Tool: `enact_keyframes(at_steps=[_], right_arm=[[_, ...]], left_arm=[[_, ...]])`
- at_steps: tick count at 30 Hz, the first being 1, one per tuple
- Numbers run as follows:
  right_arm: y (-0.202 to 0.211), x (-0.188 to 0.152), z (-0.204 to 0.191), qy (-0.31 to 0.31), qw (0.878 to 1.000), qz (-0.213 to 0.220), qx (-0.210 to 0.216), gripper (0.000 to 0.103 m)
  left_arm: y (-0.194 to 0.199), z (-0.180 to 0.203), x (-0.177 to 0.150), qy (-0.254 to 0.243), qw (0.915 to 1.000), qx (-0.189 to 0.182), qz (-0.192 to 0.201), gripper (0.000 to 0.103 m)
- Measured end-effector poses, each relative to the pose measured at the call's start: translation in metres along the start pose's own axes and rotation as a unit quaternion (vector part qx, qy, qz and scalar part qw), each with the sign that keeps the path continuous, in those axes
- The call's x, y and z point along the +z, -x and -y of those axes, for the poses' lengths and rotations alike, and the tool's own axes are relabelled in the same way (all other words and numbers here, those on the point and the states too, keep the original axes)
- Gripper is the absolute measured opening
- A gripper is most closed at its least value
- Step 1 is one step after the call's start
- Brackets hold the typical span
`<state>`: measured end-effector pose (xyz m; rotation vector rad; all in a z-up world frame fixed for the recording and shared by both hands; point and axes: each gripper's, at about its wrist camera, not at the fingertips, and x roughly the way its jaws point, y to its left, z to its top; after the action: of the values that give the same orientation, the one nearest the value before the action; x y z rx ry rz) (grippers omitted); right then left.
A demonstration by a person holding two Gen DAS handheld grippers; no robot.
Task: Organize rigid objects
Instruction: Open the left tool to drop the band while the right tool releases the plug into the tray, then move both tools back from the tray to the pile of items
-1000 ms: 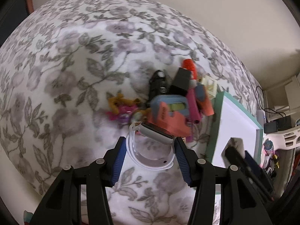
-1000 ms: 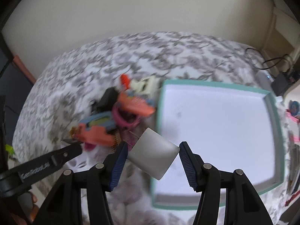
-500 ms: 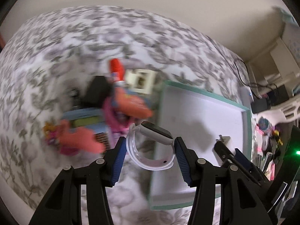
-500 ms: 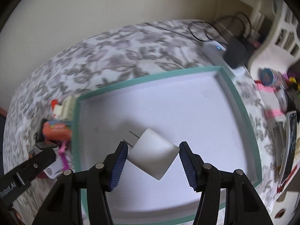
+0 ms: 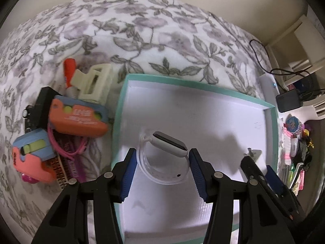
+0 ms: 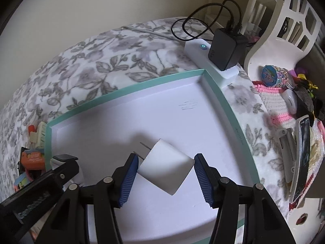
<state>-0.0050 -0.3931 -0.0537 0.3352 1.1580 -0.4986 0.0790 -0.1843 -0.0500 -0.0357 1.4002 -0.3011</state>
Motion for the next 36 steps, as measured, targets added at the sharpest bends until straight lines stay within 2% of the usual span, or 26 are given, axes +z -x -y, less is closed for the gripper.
enact_keyframes(at_steps=[6, 16, 27, 30, 32, 36], right_arm=[[-0.005, 0.001, -0.002, 0.004, 1.000, -0.008, -0.001, 0.060], [-0.002, 0.002, -0.004, 0.010, 1.000, -0.010, 0.007, 0.061], [0.012, 0.004, -0.001, 0.004, 1.000, 0.004, 0.014, 0.061], [0.013, 0.005, -0.003, 0.008, 1.000, 0.009, 0.013, 0.061], [0.012, 0.005, -0.004, 0.009, 1.000, 0.007, 0.015, 0.067], [0.008, 0.004, -0.006, 0.015, 1.000, 0.003, 0.017, 0.077]], left_arm=[[-0.011, 0.006, 0.001, -0.003, 0.9999, 0.013, -0.005, 0.055], [-0.009, 0.004, 0.000, 0.006, 0.9999, 0.011, -0.008, 0.055], [0.012, -0.004, 0.005, 0.006, 0.9998, 0.009, 0.016, 0.056], [0.017, -0.010, 0.005, 0.008, 0.9995, 0.010, 0.028, 0.070], [0.023, -0.017, 0.005, 0.010, 0.9990, 0.017, 0.041, 0.083], [0.031, -0.031, 0.007, 0.019, 0.9972, 0.038, 0.062, 0.086]])
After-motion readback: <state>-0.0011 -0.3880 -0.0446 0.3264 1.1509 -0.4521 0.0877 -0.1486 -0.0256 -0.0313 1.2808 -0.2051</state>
